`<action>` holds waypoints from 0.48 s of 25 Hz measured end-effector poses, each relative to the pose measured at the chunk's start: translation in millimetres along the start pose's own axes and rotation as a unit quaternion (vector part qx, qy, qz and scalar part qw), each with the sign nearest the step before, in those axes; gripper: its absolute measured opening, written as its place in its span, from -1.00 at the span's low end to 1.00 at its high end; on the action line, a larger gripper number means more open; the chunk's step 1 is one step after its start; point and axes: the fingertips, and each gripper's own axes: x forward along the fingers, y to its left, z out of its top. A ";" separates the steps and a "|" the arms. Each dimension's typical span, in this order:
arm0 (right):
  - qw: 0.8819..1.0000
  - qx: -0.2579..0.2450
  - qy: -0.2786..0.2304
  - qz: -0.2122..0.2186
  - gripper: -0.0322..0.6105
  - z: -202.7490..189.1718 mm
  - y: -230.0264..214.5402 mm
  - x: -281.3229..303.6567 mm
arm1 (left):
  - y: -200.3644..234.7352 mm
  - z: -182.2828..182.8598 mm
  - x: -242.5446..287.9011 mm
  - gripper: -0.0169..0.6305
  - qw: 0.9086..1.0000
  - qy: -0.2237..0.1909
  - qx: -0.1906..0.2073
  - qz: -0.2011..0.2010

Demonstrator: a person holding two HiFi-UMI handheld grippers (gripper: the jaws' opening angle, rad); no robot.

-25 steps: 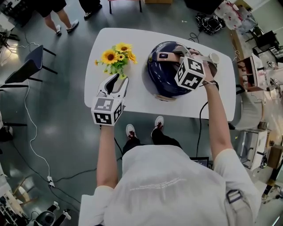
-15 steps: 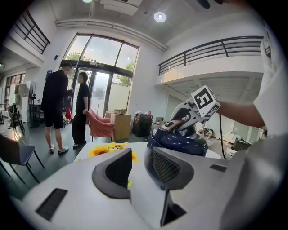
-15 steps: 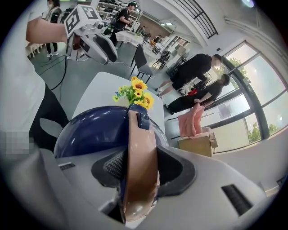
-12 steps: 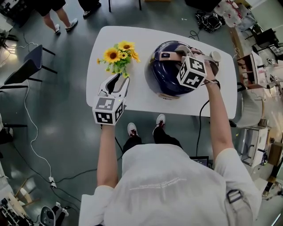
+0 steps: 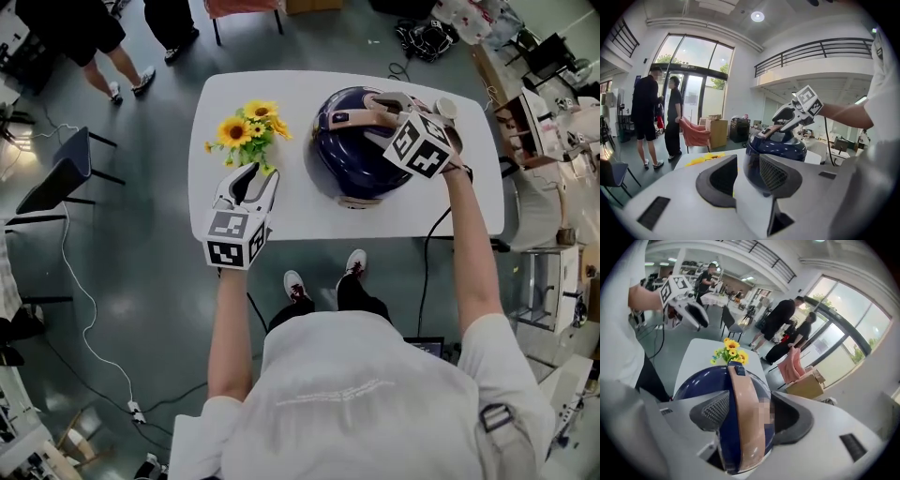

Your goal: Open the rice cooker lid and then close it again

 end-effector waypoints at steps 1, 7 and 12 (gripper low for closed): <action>0.999 0.033 -0.019 -0.003 -0.01 0.3 -2.9 -7.3 | -1.8 1.3 0.8 -0.45 1.000 0.001 0.005 -0.004; 0.966 0.216 -0.140 -0.039 -0.18 -20.9 -15.4 -55.6 | -15.1 17.0 8.5 -0.45 1.000 -0.008 0.022 -0.019; 0.914 0.335 -0.216 -0.076 -0.39 -53.3 -17.5 -103.4 | -38.2 39.0 16.5 -0.45 0.998 -0.025 0.041 -0.027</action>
